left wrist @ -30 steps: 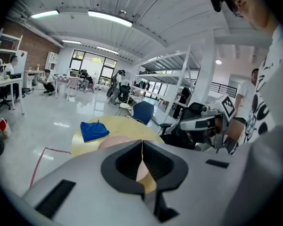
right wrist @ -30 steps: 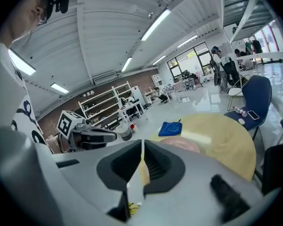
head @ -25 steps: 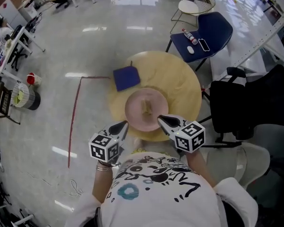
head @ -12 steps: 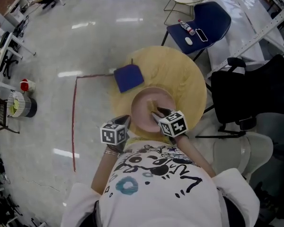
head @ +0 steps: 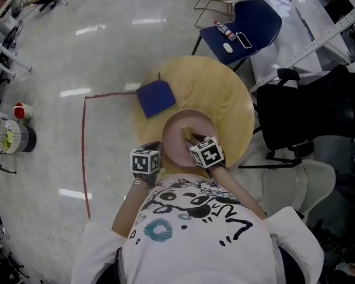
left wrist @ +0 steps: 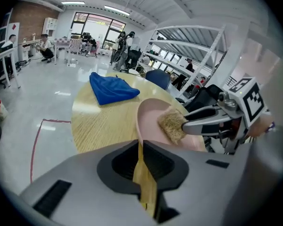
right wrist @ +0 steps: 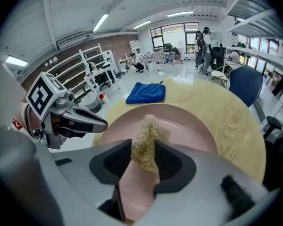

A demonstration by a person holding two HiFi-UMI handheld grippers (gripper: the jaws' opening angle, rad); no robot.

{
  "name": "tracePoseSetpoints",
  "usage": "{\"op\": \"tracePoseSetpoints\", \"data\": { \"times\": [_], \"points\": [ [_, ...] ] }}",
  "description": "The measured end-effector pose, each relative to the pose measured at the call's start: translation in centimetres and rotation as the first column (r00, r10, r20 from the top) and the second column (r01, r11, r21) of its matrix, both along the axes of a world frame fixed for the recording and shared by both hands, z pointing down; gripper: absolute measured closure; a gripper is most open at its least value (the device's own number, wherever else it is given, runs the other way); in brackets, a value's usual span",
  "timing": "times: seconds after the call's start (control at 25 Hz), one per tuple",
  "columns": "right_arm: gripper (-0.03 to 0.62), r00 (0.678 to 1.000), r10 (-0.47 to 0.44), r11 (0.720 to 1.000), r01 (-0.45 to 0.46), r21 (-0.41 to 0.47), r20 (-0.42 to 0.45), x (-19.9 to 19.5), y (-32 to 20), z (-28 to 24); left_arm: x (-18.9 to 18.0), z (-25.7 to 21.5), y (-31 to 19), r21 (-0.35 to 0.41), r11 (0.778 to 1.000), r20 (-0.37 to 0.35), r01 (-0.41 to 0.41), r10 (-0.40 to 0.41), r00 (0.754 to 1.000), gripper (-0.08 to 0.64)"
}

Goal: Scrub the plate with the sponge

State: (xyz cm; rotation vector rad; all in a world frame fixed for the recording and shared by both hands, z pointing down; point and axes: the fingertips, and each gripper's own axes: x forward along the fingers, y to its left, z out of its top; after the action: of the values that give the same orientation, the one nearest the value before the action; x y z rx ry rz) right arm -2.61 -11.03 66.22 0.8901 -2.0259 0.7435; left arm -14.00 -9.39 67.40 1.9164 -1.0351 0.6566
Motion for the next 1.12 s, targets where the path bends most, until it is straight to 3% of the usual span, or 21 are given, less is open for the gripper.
{"op": "tracePoseSetpoints", "data": {
  "times": [0.16,0.44,0.6,0.72,0.92,0.96,1.0,1.12],
  "points": [
    [0.446,0.999,-0.030,0.999,0.031,0.026,-0.023,-0.5,0.1,0.6,0.6,-0.2,-0.3,0.011,0.999,-0.004,-0.037,0.037,0.999,0.541],
    [0.529,0.997,-0.073,0.995,0.073,0.067,0.000,-1.3,-0.3,-0.9,0.8,-0.7,-0.1,0.003,0.996,0.011,-0.091,0.091,0.996,0.540],
    [0.531,0.984,-0.164,0.986,0.162,0.032,0.072,-3.6,0.9,-1.4,1.1,-0.6,0.1,-0.014,0.995,-0.005,-0.097,0.097,0.995,0.540],
    [0.531,0.972,-0.224,0.975,0.224,0.008,0.075,-4.6,1.4,-1.0,1.4,-0.4,-0.1,-0.026,0.996,-0.006,-0.090,0.090,0.996,0.540],
    [0.531,0.966,-0.246,0.969,0.248,-0.018,0.082,-5.0,1.5,-0.2,1.7,-0.4,-0.5,-0.050,0.995,0.001,-0.087,0.087,0.996,0.536],
    [0.531,0.966,-0.246,0.969,0.248,-0.017,0.083,-5.0,1.4,-0.3,1.8,-0.5,-0.6,-0.057,0.995,-0.004,-0.085,0.084,0.996,0.509],
    [0.531,0.965,-0.246,0.969,0.248,-0.016,0.086,-4.9,1.3,-0.3,2.0,-0.5,-0.6,-0.064,0.995,-0.008,-0.082,0.082,0.997,0.413],
    [0.531,0.962,-0.251,0.967,0.253,-0.013,0.104,-4.4,1.0,-0.4,2.2,0.0,-0.9,-0.081,0.995,0.033,-0.060,0.063,0.997,0.396]
  ]
}}
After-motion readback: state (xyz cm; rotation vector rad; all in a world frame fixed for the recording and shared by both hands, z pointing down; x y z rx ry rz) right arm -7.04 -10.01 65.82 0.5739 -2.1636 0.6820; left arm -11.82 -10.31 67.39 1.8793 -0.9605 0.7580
